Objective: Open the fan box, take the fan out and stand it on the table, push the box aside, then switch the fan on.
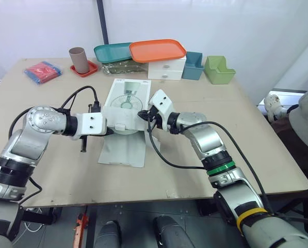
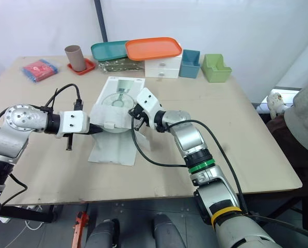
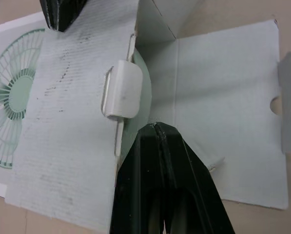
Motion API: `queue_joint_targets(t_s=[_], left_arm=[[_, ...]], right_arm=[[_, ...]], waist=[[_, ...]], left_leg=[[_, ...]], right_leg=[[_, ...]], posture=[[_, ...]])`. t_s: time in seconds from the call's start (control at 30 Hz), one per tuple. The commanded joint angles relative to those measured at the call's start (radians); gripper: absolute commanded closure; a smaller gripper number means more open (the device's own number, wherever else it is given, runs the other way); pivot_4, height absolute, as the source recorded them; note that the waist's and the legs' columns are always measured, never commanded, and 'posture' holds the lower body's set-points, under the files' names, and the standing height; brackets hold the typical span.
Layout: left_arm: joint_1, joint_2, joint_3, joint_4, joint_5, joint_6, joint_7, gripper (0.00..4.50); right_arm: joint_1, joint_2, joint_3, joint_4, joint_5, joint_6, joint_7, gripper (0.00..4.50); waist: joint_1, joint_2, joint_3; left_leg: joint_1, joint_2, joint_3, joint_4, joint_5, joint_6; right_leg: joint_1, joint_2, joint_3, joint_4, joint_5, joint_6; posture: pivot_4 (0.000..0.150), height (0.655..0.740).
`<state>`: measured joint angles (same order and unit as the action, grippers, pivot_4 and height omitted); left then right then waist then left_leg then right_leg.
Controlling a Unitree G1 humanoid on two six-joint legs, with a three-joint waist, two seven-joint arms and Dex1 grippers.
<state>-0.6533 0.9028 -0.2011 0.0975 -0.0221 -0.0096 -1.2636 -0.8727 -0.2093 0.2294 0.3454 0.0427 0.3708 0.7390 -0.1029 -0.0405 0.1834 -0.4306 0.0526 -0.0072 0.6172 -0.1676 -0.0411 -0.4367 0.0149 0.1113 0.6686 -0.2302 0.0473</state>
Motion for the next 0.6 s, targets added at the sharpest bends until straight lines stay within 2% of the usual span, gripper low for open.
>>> queue_joint_targets(t_s=[0.03, 0.6], left_arm=[[0.008, 0.065, 0.017, -0.035, 0.006, -0.007, -0.054, 4.43], [0.013, 0.096, 0.015, 0.113, 0.184, -0.121, 0.070, 4.43]], right_arm=[[0.002, 0.006, 0.009, 0.013, -0.008, 0.004, -0.001, 4.47], [-0.008, 0.022, 0.003, 0.046, -0.011, -0.019, -0.005, 4.47]], waist=[[0.000, 0.000, 0.000], [0.000, 0.000, 0.000]], left_leg=[[0.000, 0.000, 0.000, 0.000, 0.000, 0.000], [0.001, 0.000, 0.000, 0.001, 0.000, 0.000]], right_leg=[[0.000, 0.000, 0.000, 0.000, 0.000, 0.000], [0.000, 0.000, 0.000, 0.003, -0.001, -0.001]], posture=[[0.150, 0.7400], [0.150, 0.7400]])
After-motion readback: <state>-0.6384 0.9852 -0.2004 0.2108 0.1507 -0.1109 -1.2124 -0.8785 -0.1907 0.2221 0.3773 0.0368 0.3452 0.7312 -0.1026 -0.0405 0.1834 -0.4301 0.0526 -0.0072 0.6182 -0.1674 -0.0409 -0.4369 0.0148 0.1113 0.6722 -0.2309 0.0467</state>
